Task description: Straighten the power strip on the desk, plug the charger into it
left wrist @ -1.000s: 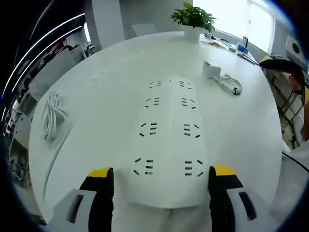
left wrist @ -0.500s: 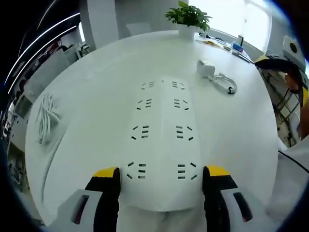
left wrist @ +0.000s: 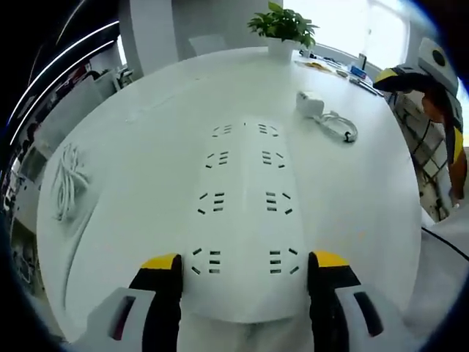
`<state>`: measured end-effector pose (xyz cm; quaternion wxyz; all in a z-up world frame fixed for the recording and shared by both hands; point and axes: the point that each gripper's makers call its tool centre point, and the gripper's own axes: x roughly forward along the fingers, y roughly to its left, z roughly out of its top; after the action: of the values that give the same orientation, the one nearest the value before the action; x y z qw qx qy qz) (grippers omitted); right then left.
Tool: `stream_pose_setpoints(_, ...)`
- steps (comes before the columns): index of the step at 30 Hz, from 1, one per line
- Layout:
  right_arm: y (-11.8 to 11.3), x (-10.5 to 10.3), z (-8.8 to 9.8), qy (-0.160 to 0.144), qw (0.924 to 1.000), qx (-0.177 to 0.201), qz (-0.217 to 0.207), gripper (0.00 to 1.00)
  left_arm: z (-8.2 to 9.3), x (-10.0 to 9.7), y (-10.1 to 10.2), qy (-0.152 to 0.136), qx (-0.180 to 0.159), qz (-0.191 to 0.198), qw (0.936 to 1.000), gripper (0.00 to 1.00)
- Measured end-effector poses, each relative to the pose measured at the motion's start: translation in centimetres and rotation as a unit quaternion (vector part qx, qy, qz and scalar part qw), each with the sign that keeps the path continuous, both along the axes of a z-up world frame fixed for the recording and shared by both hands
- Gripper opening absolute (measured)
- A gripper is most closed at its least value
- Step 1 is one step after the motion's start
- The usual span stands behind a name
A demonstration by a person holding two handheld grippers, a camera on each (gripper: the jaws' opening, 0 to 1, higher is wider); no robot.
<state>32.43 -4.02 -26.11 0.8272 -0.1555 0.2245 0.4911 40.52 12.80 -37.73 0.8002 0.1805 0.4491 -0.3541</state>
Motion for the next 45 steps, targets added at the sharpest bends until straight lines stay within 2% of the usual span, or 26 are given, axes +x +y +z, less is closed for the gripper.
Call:
stream_pose_setpoints(4,0.7,1.4,0.2,-0.015,0.9987,-0.032,0.036,0.75,0.0,-0.2,-0.1,0.002,0.000,0.001,1.0000,0.71)
stream_pose_setpoints(6,1.0,2.0,0.4,-0.031,0.9960,-0.053,0.066,0.74,-0.1,0.2,0.1,0.002,-0.002,0.001,1.0000,0.71)
stream_pose_setpoints(9,1.4,2.9,0.8,-0.048,0.9926,-0.073,0.084,0.74,0.0,-0.1,-0.1,0.000,-0.002,0.001,1.0000,0.71)
stream_pose_setpoints(11,1.8,3.0,1.0,-0.054,0.9912,-0.075,0.094,0.74,0.0,-0.1,0.0,0.000,-0.002,0.001,1.0000,0.71)
stream_pose_setpoints(12,2.0,3.1,1.1,-0.056,0.9905,-0.077,0.100,0.74,0.1,-0.9,-0.6,-0.001,-0.002,0.001,1.0000,0.71)
stream_pose_setpoints(17,2.9,3.3,1.2,-0.067,0.9853,-0.089,0.130,0.75,0.3,-1.9,-1.4,-0.001,-0.001,0.000,1.0000,0.71)
stream_pose_setpoints(23,3.5,5.0,1.1,-0.087,0.9774,-0.097,0.166,0.76,0.4,-2.4,-1.6,-0.002,-0.001,0.000,1.0000,0.71)
stream_pose_setpoints(26,3.6,6.0,0.6,-0.079,0.9730,-0.114,0.184,0.71,0.4,-2.5,-1.6,-0.001,-0.001,-0.001,1.0000,0.71)
stream_pose_setpoints(30,4.1,6.8,-0.5,-0.079,0.9637,-0.142,0.212,0.75,0.4,-2.4,-1.5,0.001,0.000,-0.002,1.0000,0.71)
stream_pose_setpoints(31,4.3,6.9,-1.0,-0.077,0.9593,-0.154,0.224,0.75,0.4,-2.3,-1.5,0.002,0.000,-0.002,1.0000,0.71)
stream_pose_setpoints(36,5.3,7.4,-2.7,-0.056,0.9486,-0.175,0.258,0.77,0.3,-2.3,-1.4,0.004,0.002,-0.001,1.0000,0.71)
stream_pose_setpoints(39,5.9,8.6,-4.2,-0.046,0.9392,-0.201,0.274,0.77,0.3,-2.3,-1.4,0.006,0.004,-0.001,1.0000,0.71)
stream_pose_setpoints(45,6.7,11.0,-6.1,-0.030,0.9295,-0.232,0.285,0.77,0.3,-1.9,-1.2,0.007,0.005,-0.001,1.0000,0.71)
